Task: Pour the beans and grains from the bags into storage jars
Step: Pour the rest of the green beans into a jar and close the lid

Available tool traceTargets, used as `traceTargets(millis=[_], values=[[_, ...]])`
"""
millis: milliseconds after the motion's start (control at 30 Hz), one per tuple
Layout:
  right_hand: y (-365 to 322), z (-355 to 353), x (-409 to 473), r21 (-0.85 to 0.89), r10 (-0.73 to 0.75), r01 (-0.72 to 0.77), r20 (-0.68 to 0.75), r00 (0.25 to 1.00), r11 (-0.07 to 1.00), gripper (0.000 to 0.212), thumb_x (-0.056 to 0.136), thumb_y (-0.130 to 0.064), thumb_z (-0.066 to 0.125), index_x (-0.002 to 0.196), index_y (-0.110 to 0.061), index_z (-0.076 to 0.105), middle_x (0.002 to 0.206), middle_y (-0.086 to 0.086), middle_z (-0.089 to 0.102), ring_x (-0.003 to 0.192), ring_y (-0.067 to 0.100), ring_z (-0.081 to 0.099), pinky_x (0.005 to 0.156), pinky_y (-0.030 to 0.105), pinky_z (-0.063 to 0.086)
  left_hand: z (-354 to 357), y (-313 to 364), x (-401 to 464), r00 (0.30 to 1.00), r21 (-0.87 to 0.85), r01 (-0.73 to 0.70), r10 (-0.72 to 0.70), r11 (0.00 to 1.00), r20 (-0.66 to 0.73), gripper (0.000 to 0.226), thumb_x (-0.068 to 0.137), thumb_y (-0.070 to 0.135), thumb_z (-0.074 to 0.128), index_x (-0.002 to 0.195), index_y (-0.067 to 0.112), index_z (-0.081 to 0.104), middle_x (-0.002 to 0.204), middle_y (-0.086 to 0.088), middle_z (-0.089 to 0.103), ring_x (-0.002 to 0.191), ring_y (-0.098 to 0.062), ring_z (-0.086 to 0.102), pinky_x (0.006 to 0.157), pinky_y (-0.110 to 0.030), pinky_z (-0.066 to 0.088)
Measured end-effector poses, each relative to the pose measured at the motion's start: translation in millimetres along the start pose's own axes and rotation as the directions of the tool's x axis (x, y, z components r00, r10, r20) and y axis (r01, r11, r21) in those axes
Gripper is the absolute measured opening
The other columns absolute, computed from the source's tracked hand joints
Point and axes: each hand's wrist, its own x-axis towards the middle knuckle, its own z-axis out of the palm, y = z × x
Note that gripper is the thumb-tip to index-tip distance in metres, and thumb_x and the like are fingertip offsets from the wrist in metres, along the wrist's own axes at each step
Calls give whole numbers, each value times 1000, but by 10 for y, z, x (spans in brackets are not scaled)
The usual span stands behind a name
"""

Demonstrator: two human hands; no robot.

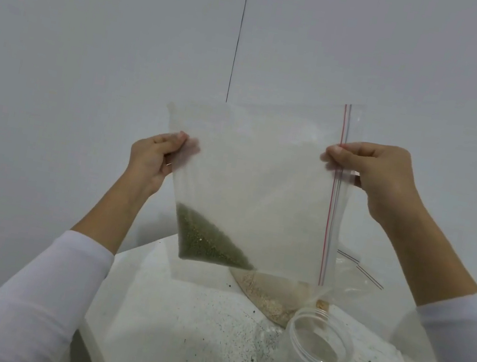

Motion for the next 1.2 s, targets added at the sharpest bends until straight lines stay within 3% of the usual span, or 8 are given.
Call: traceTargets(millis=[200, 333, 433, 633, 833, 1033, 1200], values=[[-53, -89, -104, 82, 27, -22, -66, 997, 996, 2, 81, -9, 71, 80, -7, 71, 63, -7, 71, 67, 5, 65, 66, 14, 52, 163, 164, -195, 998, 62, -56, 57, 997, -8, 8, 88, 3, 62, 81, 4, 64, 65, 0, 72, 63, -11, 71, 68, -21, 58], [-81, -178, -178, 42, 44, -44, 9, 999, 998, 4, 81, -11, 72, 78, -10, 72, 65, -8, 71, 68, 4, 65, 71, 20, 51, 226, 270, -316, 996, 141, -94, 92, 986, 20, 7, 87, 1, 62, 81, 2, 66, 67, -2, 73, 66, -14, 71, 75, -25, 58], [-113, -258, -233, 72, 20, -20, 0, 1000, 997, 6, 82, -12, 71, 76, -11, 71, 64, -8, 71, 64, 2, 64, 64, 14, 52, 257, 345, -378, 994, 106, -110, 109, 988, 16, 10, 88, 0, 61, 79, 1, 66, 65, -3, 72, 64, -15, 71, 74, -24, 59], [-132, -357, -340, 76, 4, -5, 8, 1000, 997, 13, 87, -16, 66, 75, -14, 70, 65, -10, 71, 67, 5, 63, 69, 19, 49, 324, 383, -492, 992, 81, -122, 118, 989, 50, 42, 90, 1, 58, 52, 13, 74, 63, 1, 72, 61, -10, 70, 65, -20, 57], [-123, -446, -404, 123, 6, -5, -5, 1000, 992, 12, 88, -19, 65, 78, -14, 71, 69, -6, 73, 72, 11, 65, 85, 35, 52, 426, 423, -532, 989, -64, -143, 145, 988, 39, 30, 90, 3, 58, 64, 5, 73, 70, -7, 73, 65, -16, 71, 65, -22, 57], [-61, -543, -468, 134, 23, -26, 21, 1000, 991, 12, 88, -16, 65, 79, -11, 71, 73, -4, 73, 72, 10, 66, 75, 26, 54, 490, 486, -628, 990, -40, -133, 134, 990, 35, 37, 88, -3, 59, 55, 6, 73, 65, -6, 72, 64, -15, 71, 64, -22, 57], [-61, -586, -502, 139, 12, -14, 16, 1000, 990, 10, 86, -9, 66, 77, -8, 71, 70, -4, 73, 69, 10, 65, 71, 22, 55, 536, 532, -705, 990, -39, -142, 142, 989, 19, 30, 85, -7, 61, 59, 3, 72, 66, -8, 72, 66, -18, 71, 64, -23, 57]])
